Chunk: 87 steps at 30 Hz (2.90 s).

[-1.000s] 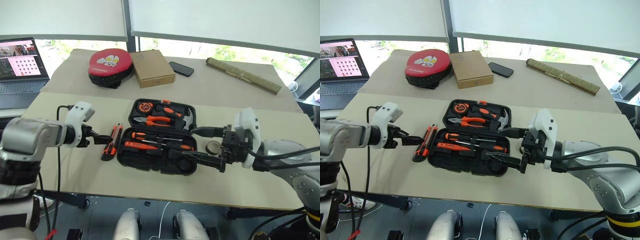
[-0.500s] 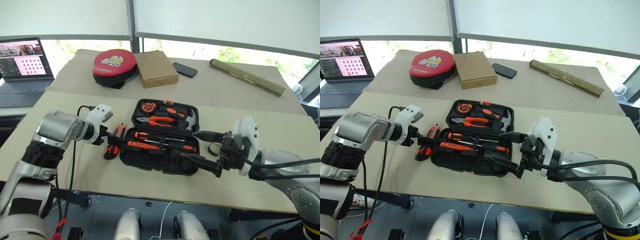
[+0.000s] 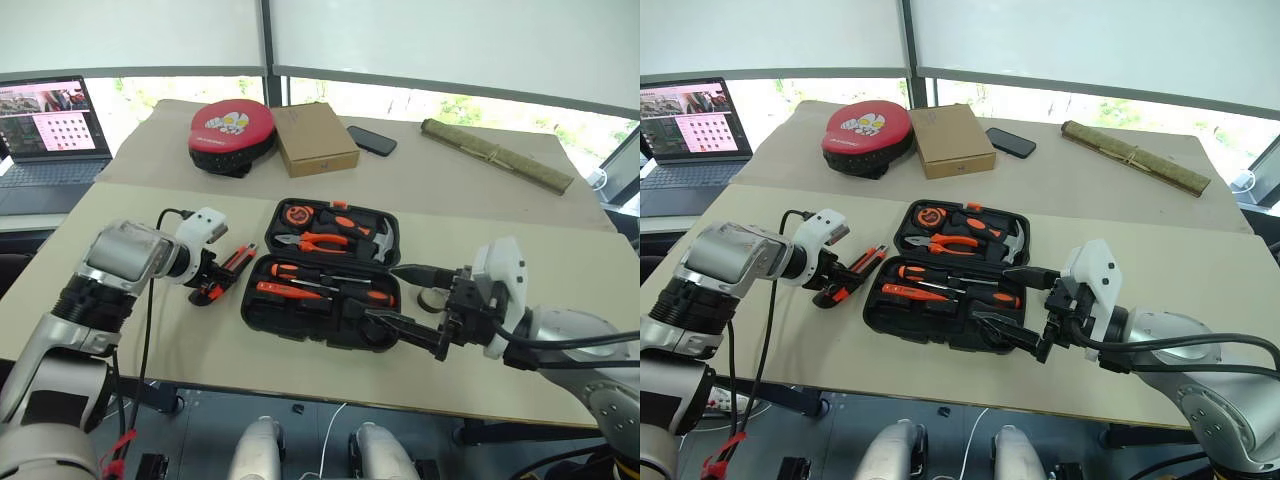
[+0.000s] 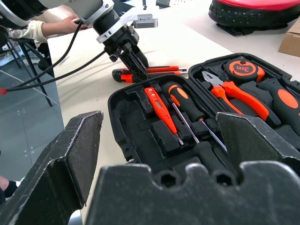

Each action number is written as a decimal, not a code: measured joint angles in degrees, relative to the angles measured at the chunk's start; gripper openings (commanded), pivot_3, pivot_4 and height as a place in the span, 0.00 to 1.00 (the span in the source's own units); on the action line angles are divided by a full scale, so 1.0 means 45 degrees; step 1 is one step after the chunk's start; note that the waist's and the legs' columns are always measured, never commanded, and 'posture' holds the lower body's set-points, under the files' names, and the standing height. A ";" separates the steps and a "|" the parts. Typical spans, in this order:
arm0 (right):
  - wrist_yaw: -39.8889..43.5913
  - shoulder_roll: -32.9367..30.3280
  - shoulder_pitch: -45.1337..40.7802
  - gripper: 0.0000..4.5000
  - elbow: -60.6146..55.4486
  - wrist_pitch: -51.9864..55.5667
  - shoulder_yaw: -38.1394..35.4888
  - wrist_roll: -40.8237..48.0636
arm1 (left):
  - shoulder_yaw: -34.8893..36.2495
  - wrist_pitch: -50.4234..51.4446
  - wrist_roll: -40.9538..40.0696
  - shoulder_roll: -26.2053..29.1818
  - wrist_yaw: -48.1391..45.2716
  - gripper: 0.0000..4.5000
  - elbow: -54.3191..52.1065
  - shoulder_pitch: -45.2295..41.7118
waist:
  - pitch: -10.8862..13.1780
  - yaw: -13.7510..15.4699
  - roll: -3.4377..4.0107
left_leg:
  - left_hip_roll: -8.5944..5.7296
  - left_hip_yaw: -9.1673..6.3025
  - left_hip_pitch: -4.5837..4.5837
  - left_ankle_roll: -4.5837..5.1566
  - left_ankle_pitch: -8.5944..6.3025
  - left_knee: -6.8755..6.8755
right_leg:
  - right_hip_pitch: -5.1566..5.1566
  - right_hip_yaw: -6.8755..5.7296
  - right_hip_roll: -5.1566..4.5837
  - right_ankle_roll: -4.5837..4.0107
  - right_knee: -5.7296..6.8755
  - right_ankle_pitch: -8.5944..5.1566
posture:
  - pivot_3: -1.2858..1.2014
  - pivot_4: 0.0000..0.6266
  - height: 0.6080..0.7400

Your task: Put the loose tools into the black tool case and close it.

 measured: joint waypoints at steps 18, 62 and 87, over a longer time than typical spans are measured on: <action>0.0921 -0.1629 0.1555 1.00 -0.0656 0.0276 -0.0968 0.0807 | -0.0078 -0.9794 0.0213 0.1443 -0.9283 0.35 -0.0414 -0.0962 | 0.0034 0.0090 -0.0050 | 0.0004 -0.0009 -0.0082 0.0001 0.0000 0.0019 | -0.0017 -0.0030 -0.0002 0.0008 -0.0068 0.0009 | 0.52 0.24 1.00; -0.0914 -0.0704 0.1952 1.00 -0.1324 -0.0038 -0.1337 0.0677 | -0.2596 -0.8915 0.0977 -0.0559 -1.0015 0.83 -0.0092 -0.2325 | 0.0028 -0.0041 -0.0038 | 0.0007 -0.0051 -0.0080 0.0010 -0.0004 0.0098 | -0.0013 -0.0015 0.0020 0.0021 0.0001 0.0003 | 0.52 0.24 1.00; -0.0946 -0.0964 0.1366 1.00 -0.1064 0.0033 -0.1284 0.1184 | -0.1623 -1.2665 0.2991 -0.0097 -1.0055 0.01 0.1188 -0.0684 | 0.0028 -0.0038 -0.0040 | 0.0008 -0.0044 -0.0084 0.0011 -0.0005 0.0108 | -0.0005 -0.0016 0.0017 0.0021 0.0004 0.0005 | 0.52 0.24 1.00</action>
